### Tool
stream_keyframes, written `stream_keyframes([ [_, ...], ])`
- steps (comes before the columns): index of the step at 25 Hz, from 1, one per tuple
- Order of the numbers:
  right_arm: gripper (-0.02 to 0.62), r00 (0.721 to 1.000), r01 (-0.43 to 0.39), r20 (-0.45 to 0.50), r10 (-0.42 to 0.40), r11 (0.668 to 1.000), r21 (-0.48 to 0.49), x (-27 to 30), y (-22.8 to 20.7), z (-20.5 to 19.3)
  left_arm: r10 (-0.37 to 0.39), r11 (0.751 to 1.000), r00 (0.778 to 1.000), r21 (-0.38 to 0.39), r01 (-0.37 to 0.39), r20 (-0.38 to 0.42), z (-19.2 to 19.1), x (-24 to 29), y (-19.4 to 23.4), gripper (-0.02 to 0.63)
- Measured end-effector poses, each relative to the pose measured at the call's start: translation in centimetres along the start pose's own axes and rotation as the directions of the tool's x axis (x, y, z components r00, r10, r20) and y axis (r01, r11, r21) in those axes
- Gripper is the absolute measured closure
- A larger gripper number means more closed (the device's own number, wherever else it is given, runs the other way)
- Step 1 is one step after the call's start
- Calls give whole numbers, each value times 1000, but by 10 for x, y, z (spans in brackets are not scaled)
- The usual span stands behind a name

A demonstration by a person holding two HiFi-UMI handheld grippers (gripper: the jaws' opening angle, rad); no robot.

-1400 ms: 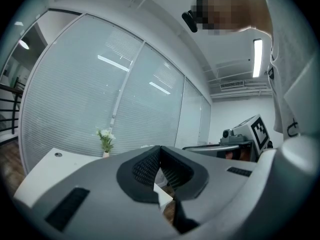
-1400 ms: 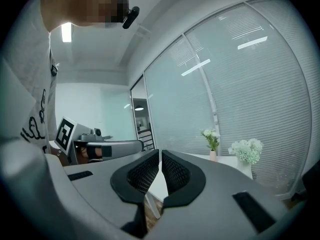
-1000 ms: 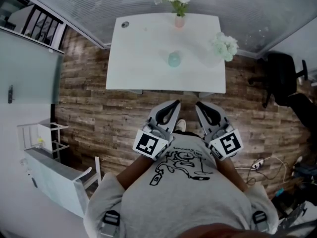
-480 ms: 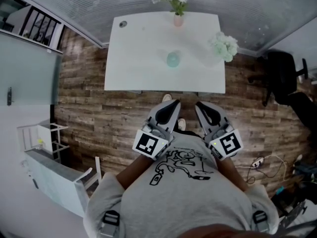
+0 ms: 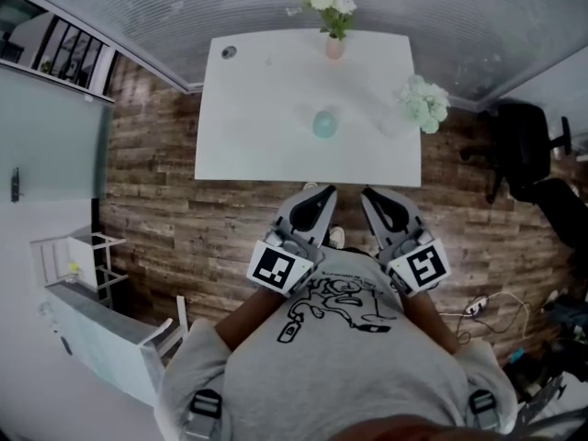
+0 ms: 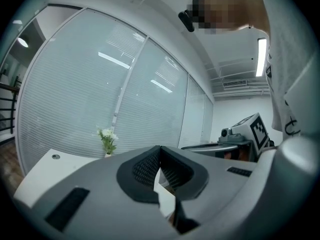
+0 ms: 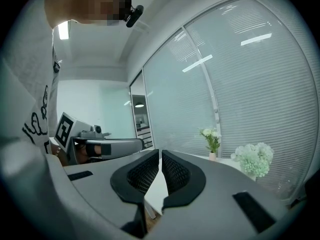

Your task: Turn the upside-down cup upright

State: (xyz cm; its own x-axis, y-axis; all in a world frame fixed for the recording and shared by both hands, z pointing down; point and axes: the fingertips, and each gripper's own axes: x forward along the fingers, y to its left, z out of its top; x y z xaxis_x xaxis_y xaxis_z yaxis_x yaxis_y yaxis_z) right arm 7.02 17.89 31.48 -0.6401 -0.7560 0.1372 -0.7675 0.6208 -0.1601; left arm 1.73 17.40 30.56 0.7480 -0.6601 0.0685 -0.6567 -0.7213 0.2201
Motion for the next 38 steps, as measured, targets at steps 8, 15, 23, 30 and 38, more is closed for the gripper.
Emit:
stream_keyframes([
  [8, 554, 1000, 1, -10, -1, 1000, -7, 48, -18, 11, -1, 1000, 1000, -19, 1, -10, 11, 21, 46, 603],
  [15, 554, 1000, 15, -11, -15, 1000, -14, 93, -32, 24, -23, 999, 1000, -24, 23, -3, 25, 38, 87, 603],
  [23, 554, 999, 44, -8, -44, 999, -23, 139, -44, 37, -60, 998, 998, -25, 60, -12, 38, 56, 130, 603],
  [30, 554, 998, 70, -6, -70, 997, -24, 167, -50, 42, -103, 994, 994, -33, 103, -19, 41, 67, 154, 603],
  [38, 554, 994, 107, 5, -107, 994, -29, 182, -52, 42, -143, 989, 989, -38, 142, -31, 38, 70, 166, 603],
])
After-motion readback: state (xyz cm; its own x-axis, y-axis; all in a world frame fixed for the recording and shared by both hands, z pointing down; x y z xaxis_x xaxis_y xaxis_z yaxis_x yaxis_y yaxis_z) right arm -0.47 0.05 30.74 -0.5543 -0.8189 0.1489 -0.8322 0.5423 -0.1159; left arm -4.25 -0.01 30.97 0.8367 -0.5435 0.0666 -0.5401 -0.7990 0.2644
